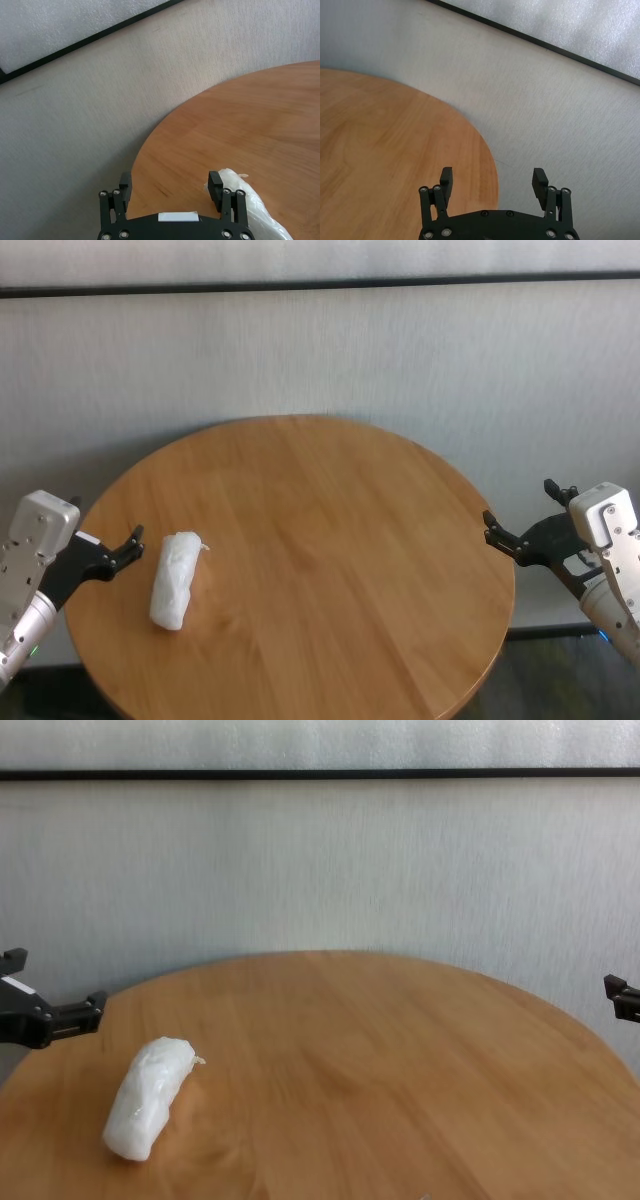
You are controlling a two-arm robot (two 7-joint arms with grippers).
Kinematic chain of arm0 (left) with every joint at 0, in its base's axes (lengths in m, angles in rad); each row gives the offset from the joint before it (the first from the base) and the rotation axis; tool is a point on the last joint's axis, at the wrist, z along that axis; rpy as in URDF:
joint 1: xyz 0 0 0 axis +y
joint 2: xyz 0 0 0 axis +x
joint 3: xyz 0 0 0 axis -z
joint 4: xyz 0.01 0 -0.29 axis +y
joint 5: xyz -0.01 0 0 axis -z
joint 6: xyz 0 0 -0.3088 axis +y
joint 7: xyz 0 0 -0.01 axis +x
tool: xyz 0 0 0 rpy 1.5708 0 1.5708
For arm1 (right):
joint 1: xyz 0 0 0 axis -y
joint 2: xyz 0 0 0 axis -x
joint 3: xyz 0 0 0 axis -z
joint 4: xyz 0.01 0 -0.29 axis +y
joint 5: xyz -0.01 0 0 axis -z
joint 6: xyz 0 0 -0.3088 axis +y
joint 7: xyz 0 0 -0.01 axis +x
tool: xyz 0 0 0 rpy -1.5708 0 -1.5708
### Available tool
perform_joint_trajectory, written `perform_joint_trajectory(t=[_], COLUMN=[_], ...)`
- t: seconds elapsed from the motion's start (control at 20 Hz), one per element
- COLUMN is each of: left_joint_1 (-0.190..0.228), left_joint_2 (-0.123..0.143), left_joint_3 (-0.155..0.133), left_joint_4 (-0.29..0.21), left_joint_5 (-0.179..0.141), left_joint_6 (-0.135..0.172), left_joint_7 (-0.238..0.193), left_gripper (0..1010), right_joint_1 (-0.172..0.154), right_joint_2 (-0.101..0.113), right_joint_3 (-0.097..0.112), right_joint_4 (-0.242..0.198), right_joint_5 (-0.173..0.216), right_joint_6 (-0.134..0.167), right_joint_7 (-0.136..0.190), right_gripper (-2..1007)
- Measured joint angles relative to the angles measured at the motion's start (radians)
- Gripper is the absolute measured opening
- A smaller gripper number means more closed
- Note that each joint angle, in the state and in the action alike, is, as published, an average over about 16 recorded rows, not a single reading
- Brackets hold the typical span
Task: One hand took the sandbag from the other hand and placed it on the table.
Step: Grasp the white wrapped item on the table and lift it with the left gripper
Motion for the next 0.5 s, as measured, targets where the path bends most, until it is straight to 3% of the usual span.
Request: perform_joint_trajectory(t=[0.5], left_joint_1=[0.0], left_joint_2=[0.0], left_joint_3=[0.0], left_joint_4=[0.0], left_joint_5=[0.0], left_joint_6=[0.0], left_joint_7=[0.0], left_gripper=[1000], right_joint_1=[0.0], right_joint_2=[0.0], right_joint_3=[0.0], right_joint_4=[0.0], right_joint_5=[0.0], right_joint_6=[0.0], right_joint_7=[0.0], right_gripper=[1000])
